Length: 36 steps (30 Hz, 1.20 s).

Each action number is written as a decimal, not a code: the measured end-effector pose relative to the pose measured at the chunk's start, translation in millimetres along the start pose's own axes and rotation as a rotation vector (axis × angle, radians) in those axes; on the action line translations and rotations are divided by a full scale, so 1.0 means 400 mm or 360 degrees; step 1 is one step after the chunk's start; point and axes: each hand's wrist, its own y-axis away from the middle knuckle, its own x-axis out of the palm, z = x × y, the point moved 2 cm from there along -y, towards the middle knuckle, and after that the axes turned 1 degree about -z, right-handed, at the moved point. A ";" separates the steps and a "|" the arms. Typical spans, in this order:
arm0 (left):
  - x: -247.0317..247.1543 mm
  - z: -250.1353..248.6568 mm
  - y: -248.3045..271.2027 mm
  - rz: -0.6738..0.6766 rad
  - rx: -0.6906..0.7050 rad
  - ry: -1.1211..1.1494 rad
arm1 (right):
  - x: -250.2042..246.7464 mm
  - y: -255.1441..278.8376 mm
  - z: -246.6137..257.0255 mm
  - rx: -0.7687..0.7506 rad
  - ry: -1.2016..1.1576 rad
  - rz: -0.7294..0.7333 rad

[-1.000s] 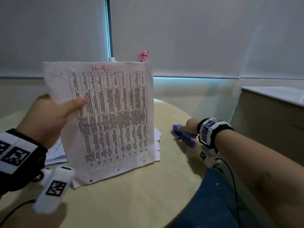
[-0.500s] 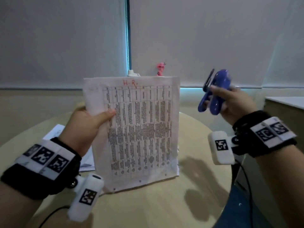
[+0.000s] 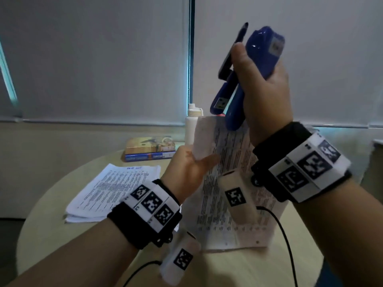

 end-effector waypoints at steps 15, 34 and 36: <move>0.010 -0.020 0.015 -0.0002 0.0160 -0.0068 | 0.054 0.033 -0.009 -0.0414 0.0226 0.0204; -0.118 0.109 0.061 0.0186 -0.0447 -0.0141 | -0.111 -0.050 -0.035 -0.0236 -0.0355 -0.0479; -0.148 0.121 0.062 0.0105 -0.0450 -0.0189 | -0.185 -0.077 -0.074 -0.0222 -0.0413 -0.0715</move>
